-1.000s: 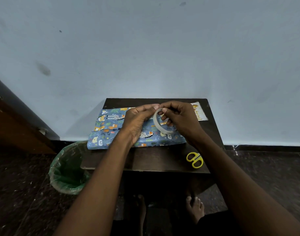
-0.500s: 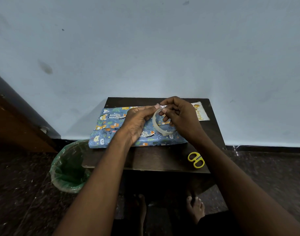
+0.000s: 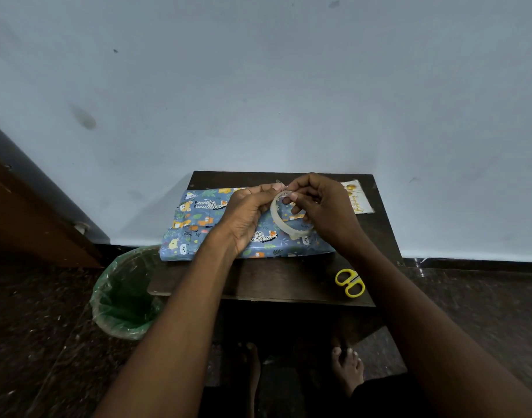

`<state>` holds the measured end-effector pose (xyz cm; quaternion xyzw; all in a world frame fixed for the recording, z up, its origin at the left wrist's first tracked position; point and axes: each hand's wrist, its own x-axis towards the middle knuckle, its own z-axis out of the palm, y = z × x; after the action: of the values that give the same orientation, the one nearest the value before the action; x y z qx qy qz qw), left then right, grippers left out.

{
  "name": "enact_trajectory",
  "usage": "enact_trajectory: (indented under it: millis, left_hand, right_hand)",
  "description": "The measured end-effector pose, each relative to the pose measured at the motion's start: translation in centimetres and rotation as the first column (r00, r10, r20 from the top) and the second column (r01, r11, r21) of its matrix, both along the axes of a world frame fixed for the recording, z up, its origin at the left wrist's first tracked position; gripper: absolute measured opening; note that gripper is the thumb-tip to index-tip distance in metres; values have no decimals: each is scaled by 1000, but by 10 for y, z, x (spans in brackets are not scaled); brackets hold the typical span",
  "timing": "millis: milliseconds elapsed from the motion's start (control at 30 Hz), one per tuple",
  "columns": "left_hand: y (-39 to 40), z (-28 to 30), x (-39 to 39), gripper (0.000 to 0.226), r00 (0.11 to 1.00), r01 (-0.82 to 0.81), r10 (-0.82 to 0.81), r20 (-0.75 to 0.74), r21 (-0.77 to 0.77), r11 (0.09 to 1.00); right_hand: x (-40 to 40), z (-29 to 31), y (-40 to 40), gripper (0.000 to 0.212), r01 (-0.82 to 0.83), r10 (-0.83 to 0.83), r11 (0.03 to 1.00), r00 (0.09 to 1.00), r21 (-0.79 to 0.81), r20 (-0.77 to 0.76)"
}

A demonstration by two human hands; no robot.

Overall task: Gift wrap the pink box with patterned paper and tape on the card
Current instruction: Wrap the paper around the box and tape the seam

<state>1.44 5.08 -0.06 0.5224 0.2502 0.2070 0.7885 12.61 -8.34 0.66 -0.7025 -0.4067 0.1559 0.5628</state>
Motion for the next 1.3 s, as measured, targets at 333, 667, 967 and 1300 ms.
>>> enact_trajectory:
  millis: [333,667,967,1300]
  left_hand:
    - [-1,2,1,19,999,-10,12,52,-24,1000]
    - [-5,4,0,17,998,42,-43,35,50,998]
    - [-9,3,2,22,996,-73,74,51,-23,997]
    - [-7,0,5,6,978,-197,203,57,-92,976]
  right_hand:
    - [-1,-4,2,16,14,-13,1000,995,7,-99]
    - [-3,1,-1,17,36,-26,998,986,57,-166]
    - [-4,2,-3,13,12,-5,999,990,49,-139]
    - [6,-9,-2,12,121,-115,977,993,-176,39]
